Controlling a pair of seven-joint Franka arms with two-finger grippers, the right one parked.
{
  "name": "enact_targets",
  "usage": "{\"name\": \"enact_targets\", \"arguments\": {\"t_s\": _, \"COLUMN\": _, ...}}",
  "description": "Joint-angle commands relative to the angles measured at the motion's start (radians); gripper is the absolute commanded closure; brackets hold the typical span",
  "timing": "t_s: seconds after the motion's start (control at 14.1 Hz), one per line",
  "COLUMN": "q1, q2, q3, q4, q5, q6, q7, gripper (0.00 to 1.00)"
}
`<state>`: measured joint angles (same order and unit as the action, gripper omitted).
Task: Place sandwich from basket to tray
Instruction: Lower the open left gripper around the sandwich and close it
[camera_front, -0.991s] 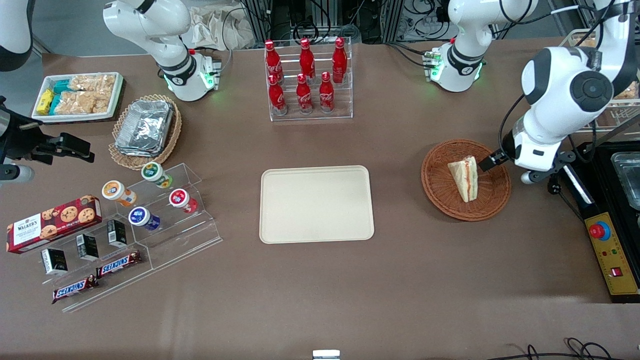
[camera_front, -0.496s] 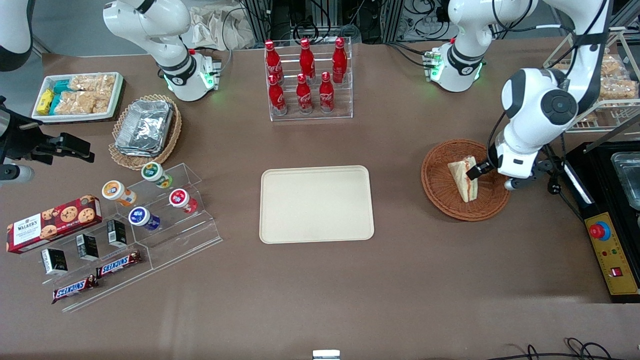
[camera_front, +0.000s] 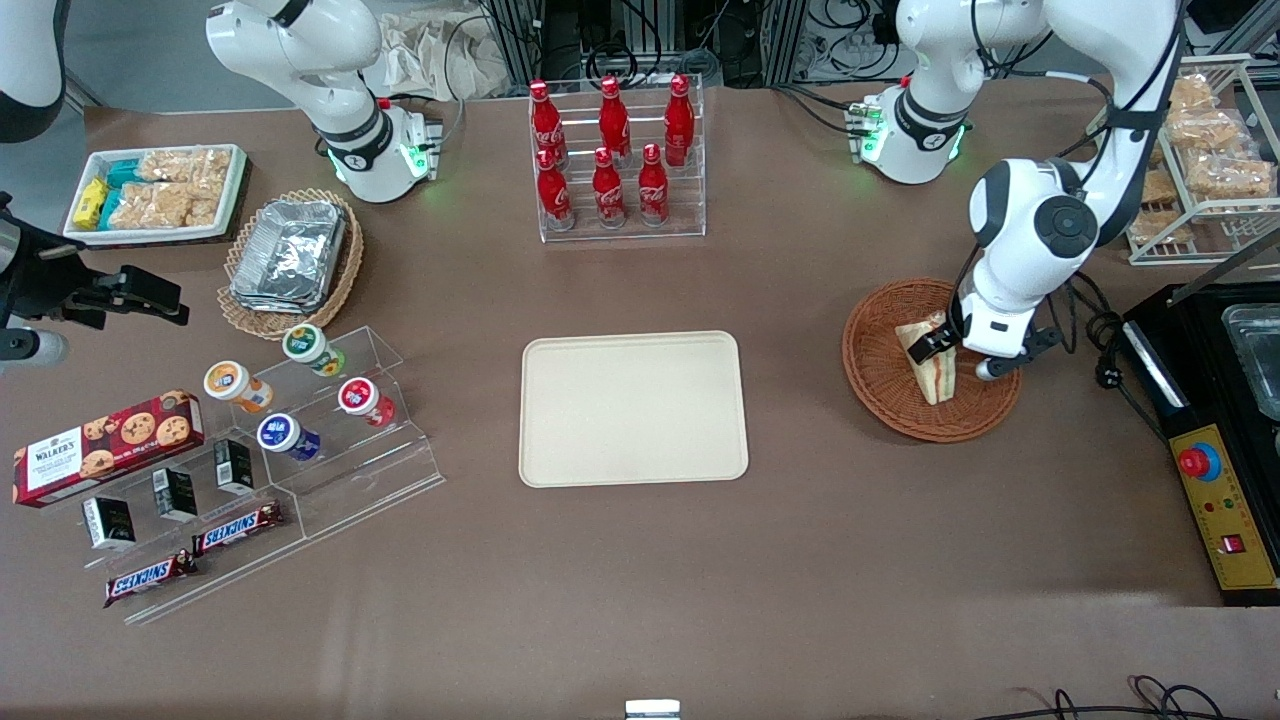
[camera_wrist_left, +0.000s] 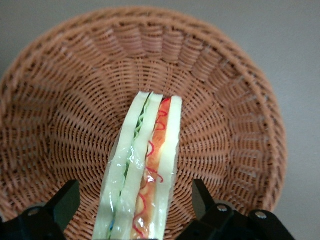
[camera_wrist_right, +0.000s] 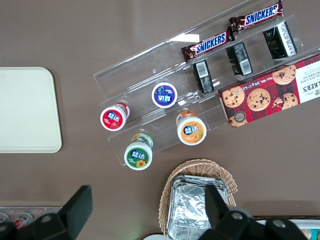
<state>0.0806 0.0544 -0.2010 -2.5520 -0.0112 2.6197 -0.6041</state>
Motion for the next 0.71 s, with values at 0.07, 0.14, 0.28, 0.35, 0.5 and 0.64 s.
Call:
{"name": "enact_targets", "arguments": {"t_s": 0.07, "q1": -0.005, "q2": 0.042, "q3": -0.003, "q4": -0.034, "q5": 0.008, "q6": 0.083, "q7": -0.014, "gripper": 0.1}}
{"name": "enact_targets", "arguments": {"t_s": 0.14, "q1": -0.005, "q2": 0.042, "q3": -0.003, "q4": -0.034, "q5": 0.013, "q6": 0.085, "q7": -0.011, "gripper": 0.63}}
{"name": "enact_targets", "arguments": {"t_s": 0.28, "q1": -0.005, "q2": 0.036, "q3": -0.005, "q4": -0.033, "q5": 0.013, "q6": 0.085, "q7": -0.005, "gripper": 1.0}}
{"name": "enact_targets", "arguments": {"t_s": 0.35, "q1": -0.005, "q2": 0.03, "q3": -0.008, "q4": -0.028, "q5": 0.013, "q6": 0.08, "q7": -0.005, "gripper": 1.0}}
{"name": "enact_targets", "arguments": {"t_s": 0.5, "q1": -0.004, "q2": 0.004, "q3": -0.008, "q4": -0.021, "q5": 0.013, "q6": 0.065, "q7": -0.003, "gripper": 1.0}}
{"name": "enact_targets", "arguments": {"t_s": 0.64, "q1": -0.002, "q2": -0.082, "q3": -0.008, "q4": 0.011, "q5": 0.014, "q6": -0.069, "q7": 0.004, "gripper": 1.0}}
